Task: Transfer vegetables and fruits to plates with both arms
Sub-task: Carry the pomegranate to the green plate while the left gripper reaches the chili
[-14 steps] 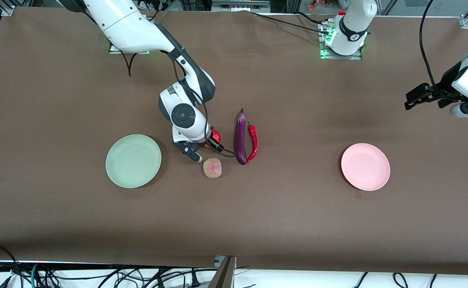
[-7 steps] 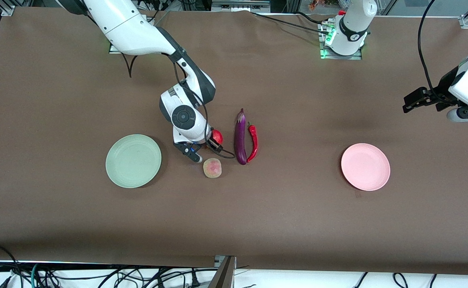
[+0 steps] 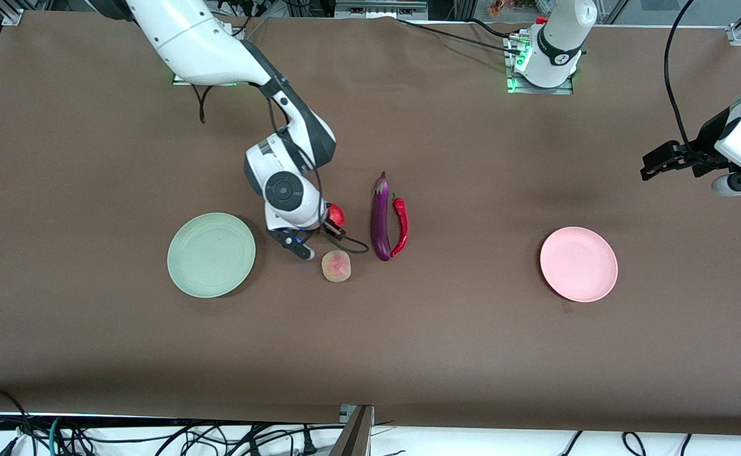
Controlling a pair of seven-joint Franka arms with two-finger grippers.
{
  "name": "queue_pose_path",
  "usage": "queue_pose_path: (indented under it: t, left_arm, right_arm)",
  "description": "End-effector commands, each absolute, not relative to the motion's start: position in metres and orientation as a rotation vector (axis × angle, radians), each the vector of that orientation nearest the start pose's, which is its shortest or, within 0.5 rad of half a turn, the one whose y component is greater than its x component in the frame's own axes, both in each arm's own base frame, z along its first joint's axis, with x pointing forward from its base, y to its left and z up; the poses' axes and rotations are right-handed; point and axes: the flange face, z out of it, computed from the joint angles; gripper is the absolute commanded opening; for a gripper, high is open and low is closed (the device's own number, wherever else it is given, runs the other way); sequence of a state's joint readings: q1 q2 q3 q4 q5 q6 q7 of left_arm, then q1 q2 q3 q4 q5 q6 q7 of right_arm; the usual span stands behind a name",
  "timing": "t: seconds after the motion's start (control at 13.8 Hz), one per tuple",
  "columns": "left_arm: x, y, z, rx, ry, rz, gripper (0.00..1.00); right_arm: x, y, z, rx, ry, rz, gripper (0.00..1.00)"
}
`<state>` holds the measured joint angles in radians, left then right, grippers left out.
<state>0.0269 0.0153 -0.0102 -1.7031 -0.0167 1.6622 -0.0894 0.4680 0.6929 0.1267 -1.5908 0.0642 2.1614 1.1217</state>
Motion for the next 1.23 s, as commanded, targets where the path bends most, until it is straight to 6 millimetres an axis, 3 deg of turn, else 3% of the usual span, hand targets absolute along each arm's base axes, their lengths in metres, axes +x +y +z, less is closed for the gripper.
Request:
queue_pose_path:
  t: [0.0, 0.14, 0.29, 0.36, 0.51, 0.72, 0.87, 0.94, 1.01, 1.08, 1.16]
  left_arm:
    - [0.573, 0.014, 0.543, -3.198, -0.185, 0.162, 1.0]
    - [0.577, 0.011, 0.533, -3.198, -0.179, 0.187, 1.0]
    - [0.585, -0.01, 0.507, -3.213, -0.151, 0.265, 1.0]
    - [0.588, -0.035, 0.497, -3.215, -0.087, 0.289, 1.0]
    - [0.597, -0.084, 0.469, -3.233, 0.02, 0.308, 1.0]
    - [0.604, -0.183, 0.418, -3.267, 0.017, 0.265, 1.0]
    - [0.595, -0.252, 0.383, -3.265, 0.026, 0.234, 1.0]
    - [0.589, -0.285, 0.36, -3.265, 0.028, 0.226, 1.0]
    - [0.585, -0.31, 0.338, -3.272, -0.006, 0.203, 1.0]
    - [0.58, -0.332, 0.311, -3.274, -0.023, 0.198, 1.0]
    - [0.569, -0.355, 0.285, -3.272, 0.01, 0.207, 1.0]
  right_arm:
    - [0.588, 0.324, 0.291, -3.007, 0.781, 0.396, 0.07]
    - [0.605, 0.266, 0.308, -3.053, 0.638, 0.454, 0.08]
    - [0.628, 0.199, 0.304, -3.106, 0.499, 0.428, 0.08]
    - [0.636, 0.17, 0.298, -3.134, 0.455, 0.408, 0.08]
    - [0.649, 0.136, 0.282, -3.164, 0.383, 0.358, 0.09]
    - [0.655, 0.111, 0.248, -3.165, 0.395, 0.3, 0.14]
    - [0.658, 0.1, 0.222, -3.165, 0.381, 0.251, 0.38]
    - [0.661, 0.093, 0.213, -3.163, 0.387, 0.232, 0.67]
    - [0.662, 0.088, 0.21, -3.159, 0.4, 0.22, 0.85]
    - [0.663, 0.081, 0.211, -3.155, 0.42, 0.228, 0.98]
    - [0.664, 0.083, 0.218, -3.153, 0.425, 0.223, 0.99]
